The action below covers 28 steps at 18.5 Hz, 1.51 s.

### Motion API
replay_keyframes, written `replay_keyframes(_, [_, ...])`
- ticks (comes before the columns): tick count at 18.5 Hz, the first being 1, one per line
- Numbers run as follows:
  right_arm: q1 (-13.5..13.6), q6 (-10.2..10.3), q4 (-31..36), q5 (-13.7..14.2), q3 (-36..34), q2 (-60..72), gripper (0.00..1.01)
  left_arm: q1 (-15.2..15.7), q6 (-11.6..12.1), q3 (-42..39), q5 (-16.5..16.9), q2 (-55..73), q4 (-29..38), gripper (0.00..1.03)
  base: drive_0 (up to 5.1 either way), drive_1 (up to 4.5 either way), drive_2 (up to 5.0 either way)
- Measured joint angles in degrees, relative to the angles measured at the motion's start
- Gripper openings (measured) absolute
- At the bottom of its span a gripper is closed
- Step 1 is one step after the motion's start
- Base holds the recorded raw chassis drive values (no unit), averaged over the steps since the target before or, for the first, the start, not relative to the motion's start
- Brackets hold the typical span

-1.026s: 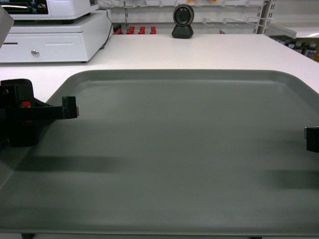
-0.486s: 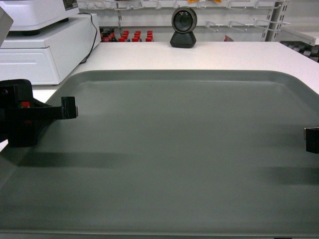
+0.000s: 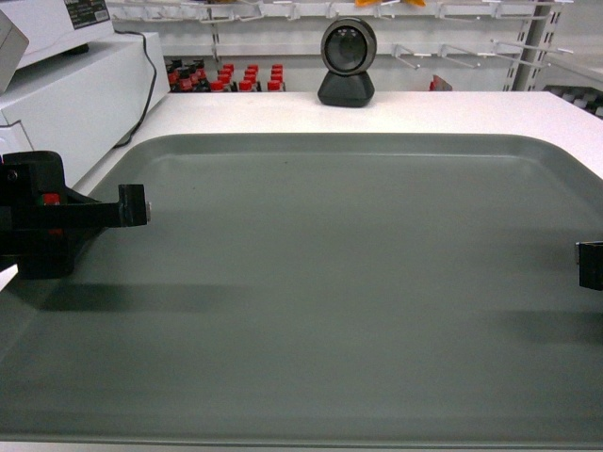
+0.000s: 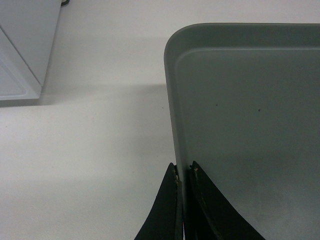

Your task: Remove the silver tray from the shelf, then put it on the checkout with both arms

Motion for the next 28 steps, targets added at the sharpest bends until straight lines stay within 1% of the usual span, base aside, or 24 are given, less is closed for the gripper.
replay_keyframes(11, [0.00,0.00,0.04,0.00,0.00,-0.02,0.03,0.00,0.00,0.00,0.00,0.00,0.07,0.03,0.0,0.00,0.0])
replay_keyframes(12, [0.00,0.09,2.89,-1.11,-0.52,0.20,0.03,-1.79,-1.73,1.33,-6.25,0.79,-3.41,0.03,0.0,0.00,0.0])
replay_keyframes(13, [-0.94,0.46,15.98,-3.76,-3.91,1.99,0.03,-4.55,-3.67,2.75,-18.27,2.91,-3.06,0.04,0.0,0.00,0.0])
replay_keyframes(14, [-1.95,0.52,22.45,-5.31,-5.64,3.28,0.03,-5.42,-3.28,3.50,-23.21,3.54,-1.44,0.04,0.0,0.00,0.0])
replay_keyframes(15, [-2.32,0.66,25.81,-6.19,-5.88,4.31,0.03,-5.75,-1.95,4.20,-26.53,4.04,-0.20,0.04,0.0,0.00,0.0])
replay_keyframes(16, [-2.99,0.63,28.35,-7.13,-5.29,4.94,0.03,-5.88,0.11,5.20,-29.35,4.92,1.60,0.05,0.0,0.00,0.0])
replay_keyframes(17, [-3.74,0.46,29.38,-7.69,-4.02,5.33,0.03,-5.77,1.55,6.60,-29.86,6.40,3.63,0.05,0.0,0.00,0.0])
replay_keyframes(18, [-4.59,0.44,29.66,-8.26,-2.97,6.29,0.03,-5.51,2.80,8.13,-29.42,8.33,5.20,0.05,0.0,0.00,0.0])
replay_keyframes(19, [-5.42,0.04,29.97,-8.48,-1.70,8.57,0.03,-5.03,3.82,10.12,-28.48,11.19,6.45,0.05,0.0,0.00,0.0])
replay_keyframes(20, [-6.43,-0.31,28.94,-8.76,-0.48,10.75,0.03,-4.81,4.61,12.31,-27.28,14.40,6.73,0.05,0.0,0.00,0.0])
replay_keyframes(22, [-8.22,-1.42,28.26,-8.94,1.97,15.32,0.03,-4.79,5.22,15.91,-25.77,19.58,7.41,0.05,0.0,0.00,0.0])
replay_keyframes(23, [-9.01,-2.25,28.24,-8.92,3.58,17.59,0.03,-4.72,5.66,18.88,-25.33,22.88,6.95,0.05,0.0,0.00,0.0])
replay_keyframes(26, [-10.99,-4.39,27.34,-8.98,8.55,23.43,0.03,-4.57,5.90,25.46,-24.17,28.89,4.87,0.05,0.0,0.00,0.0])
replay_keyframes(28, [-12.11,-4.85,25.16,-9.20,11.50,26.75,0.03,-4.57,6.01,29.31,-23.47,32.46,2.95,0.05,0.0,0.00,0.0])
